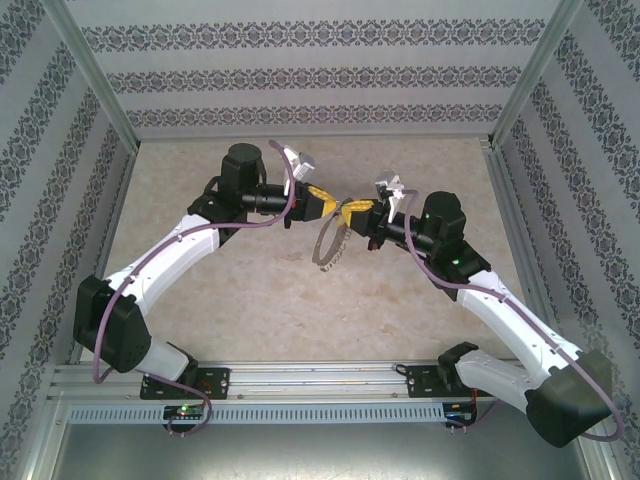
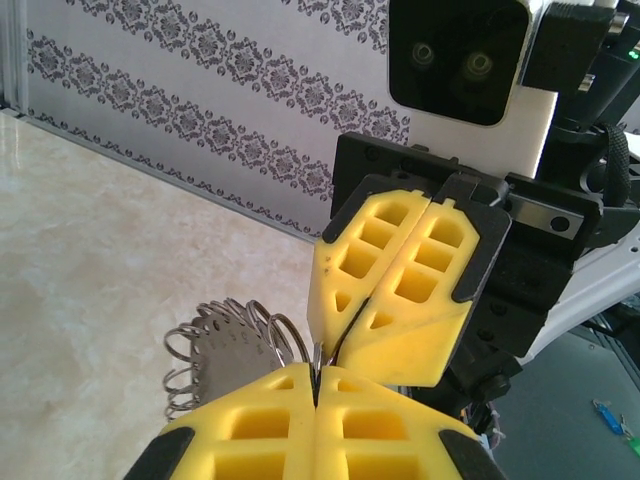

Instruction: Put the keys on the keyring

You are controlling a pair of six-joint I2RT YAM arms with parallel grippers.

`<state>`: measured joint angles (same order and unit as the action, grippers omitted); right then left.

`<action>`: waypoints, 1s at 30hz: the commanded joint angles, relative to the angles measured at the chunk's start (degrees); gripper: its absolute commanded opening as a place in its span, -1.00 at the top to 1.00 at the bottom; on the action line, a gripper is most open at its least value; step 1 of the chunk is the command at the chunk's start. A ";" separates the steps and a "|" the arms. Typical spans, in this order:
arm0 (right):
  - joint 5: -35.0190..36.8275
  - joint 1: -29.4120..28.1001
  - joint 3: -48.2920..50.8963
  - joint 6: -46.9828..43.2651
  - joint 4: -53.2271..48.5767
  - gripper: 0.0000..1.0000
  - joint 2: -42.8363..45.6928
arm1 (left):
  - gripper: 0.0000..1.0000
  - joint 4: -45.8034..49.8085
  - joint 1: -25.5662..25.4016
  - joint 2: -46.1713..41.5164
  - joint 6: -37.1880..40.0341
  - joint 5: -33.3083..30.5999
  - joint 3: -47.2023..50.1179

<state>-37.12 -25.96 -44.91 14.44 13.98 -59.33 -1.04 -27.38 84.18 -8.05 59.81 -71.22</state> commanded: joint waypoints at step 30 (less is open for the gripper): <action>3.07 -4.79 -1.69 -3.37 0.52 1.00 -2.42 | 1.00 -14.17 -1.28 -4.65 -5.79 -4.48 6.44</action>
<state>-33.34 -30.87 -46.44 11.77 13.45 -63.55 -9.74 -27.44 81.89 -13.80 56.12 -65.10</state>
